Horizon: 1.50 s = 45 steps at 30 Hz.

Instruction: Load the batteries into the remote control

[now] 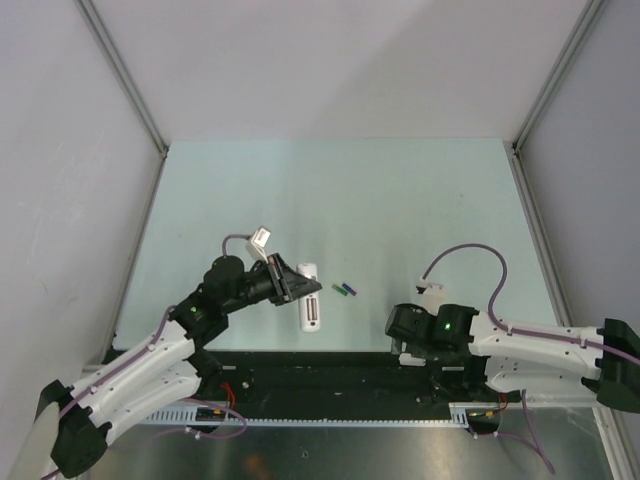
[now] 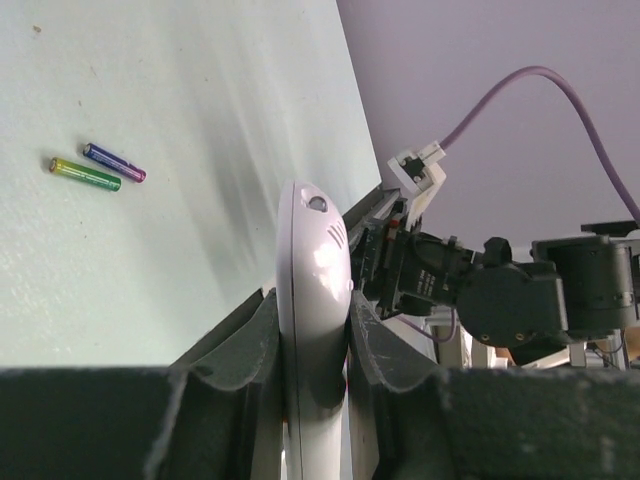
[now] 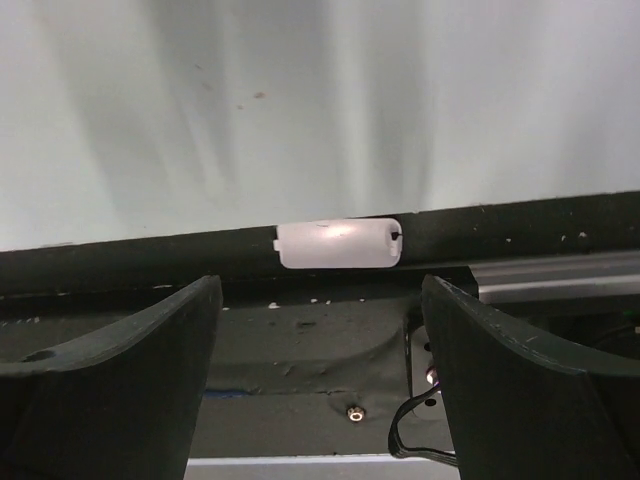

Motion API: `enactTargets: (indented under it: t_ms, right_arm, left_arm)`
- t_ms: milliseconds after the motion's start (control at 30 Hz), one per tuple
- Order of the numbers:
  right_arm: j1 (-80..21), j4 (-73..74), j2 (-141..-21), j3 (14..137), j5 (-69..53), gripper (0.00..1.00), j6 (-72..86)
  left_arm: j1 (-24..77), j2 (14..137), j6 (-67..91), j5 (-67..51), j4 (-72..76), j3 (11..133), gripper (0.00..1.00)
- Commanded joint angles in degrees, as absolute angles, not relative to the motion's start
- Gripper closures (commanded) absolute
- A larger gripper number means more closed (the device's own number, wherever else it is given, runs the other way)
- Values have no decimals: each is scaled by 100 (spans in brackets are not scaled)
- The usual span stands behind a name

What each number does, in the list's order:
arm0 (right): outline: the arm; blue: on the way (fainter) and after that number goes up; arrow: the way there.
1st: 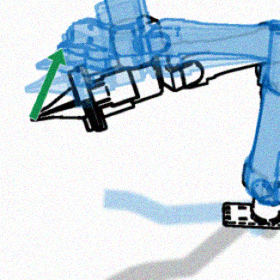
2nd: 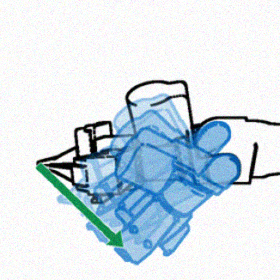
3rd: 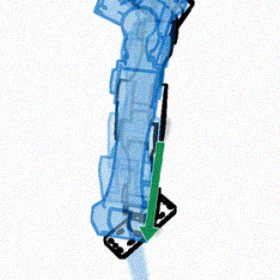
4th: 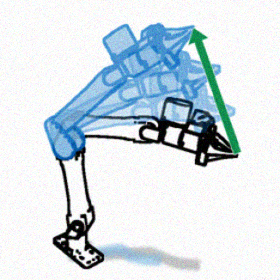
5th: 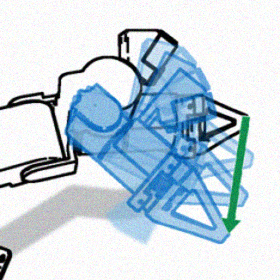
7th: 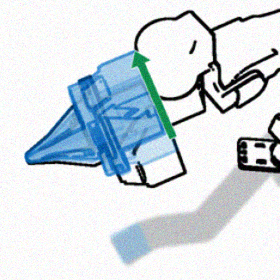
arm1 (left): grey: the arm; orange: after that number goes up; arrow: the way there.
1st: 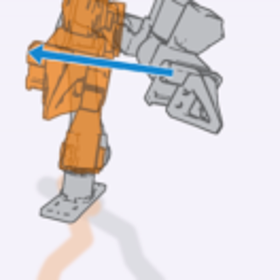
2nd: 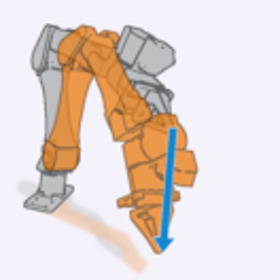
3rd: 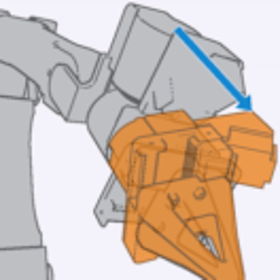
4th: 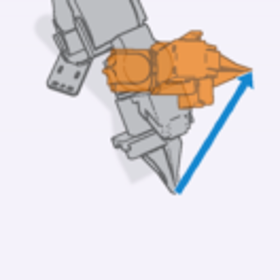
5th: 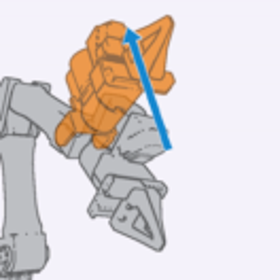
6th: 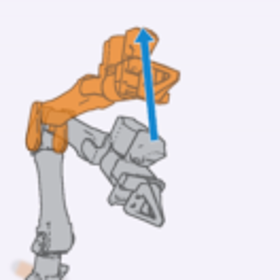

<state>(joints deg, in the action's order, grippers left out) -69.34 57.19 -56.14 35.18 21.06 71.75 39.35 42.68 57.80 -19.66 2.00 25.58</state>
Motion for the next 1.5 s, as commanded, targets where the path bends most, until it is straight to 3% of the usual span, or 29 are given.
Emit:
enactTargets:
  t_ms: [0,200,433,867,1467]
  right_arm:
    - [-7049,5617,-5800,3305,2136,15,8068]
    - [-7189,5318,-6327,3278,1881,8,8200]
    - [-7198,4878,-6794,3112,1758,8,7990]
    - [-7049,4562,-6749,2742,1451,4,7392]
    - [-7426,4456,-6363,2601,1450,38,7875]
  left_arm:
    - [3920,4113,5590,-1934,396,2505,100]
    - [3920,4078,5511,-1951,404,2452,100]
    - [3920,4131,5467,-1986,431,2435,100]
    - [3929,4394,5493,-1855,475,2443,100]
    - [4025,4439,5511,-1802,475,2443,100]
